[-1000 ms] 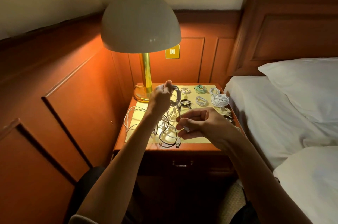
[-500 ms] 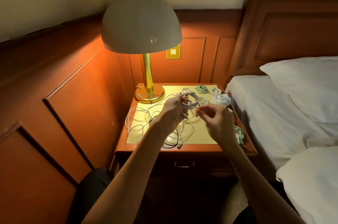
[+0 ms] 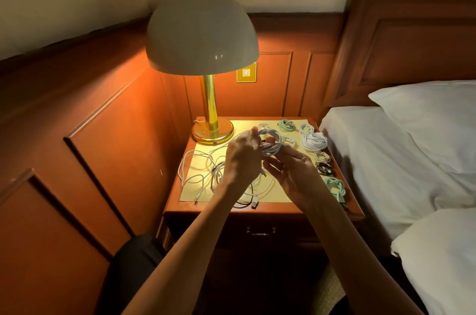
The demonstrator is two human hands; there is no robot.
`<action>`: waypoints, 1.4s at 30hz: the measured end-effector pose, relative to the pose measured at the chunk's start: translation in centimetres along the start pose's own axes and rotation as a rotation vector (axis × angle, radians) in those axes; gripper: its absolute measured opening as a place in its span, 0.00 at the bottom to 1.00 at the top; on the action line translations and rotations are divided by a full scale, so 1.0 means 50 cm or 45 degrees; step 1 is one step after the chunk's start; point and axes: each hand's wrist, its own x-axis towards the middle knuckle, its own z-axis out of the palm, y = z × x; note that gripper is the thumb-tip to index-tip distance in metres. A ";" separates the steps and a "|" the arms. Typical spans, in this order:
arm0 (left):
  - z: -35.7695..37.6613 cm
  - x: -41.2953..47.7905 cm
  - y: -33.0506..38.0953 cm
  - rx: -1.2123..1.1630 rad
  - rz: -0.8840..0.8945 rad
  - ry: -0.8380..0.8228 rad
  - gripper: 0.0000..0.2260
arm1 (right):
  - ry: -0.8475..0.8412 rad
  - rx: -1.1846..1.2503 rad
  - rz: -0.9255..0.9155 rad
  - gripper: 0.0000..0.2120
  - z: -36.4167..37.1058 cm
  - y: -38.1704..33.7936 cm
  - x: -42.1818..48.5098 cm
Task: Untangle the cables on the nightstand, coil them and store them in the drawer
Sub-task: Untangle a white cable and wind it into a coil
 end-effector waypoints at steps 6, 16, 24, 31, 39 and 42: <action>0.012 0.005 -0.021 0.201 0.343 0.337 0.18 | -0.089 0.152 0.109 0.16 0.019 -0.004 -0.013; -0.029 0.027 -0.012 -0.279 -0.023 -0.466 0.19 | 0.088 -0.485 0.194 0.06 0.020 -0.053 0.001; 0.024 0.025 -0.049 0.408 0.264 -0.001 0.26 | 0.235 -0.874 0.204 0.21 0.011 -0.037 0.021; 0.050 0.020 -0.055 0.268 0.163 0.140 0.24 | 0.224 -1.480 0.227 0.04 0.026 -0.035 0.020; 0.058 0.049 -0.061 0.080 -0.114 -0.005 0.23 | 0.262 -1.843 -0.059 0.15 0.034 0.025 0.000; 0.065 0.060 -0.066 -0.028 -0.216 -0.032 0.24 | 0.264 -1.870 -0.121 0.15 0.040 0.045 -0.012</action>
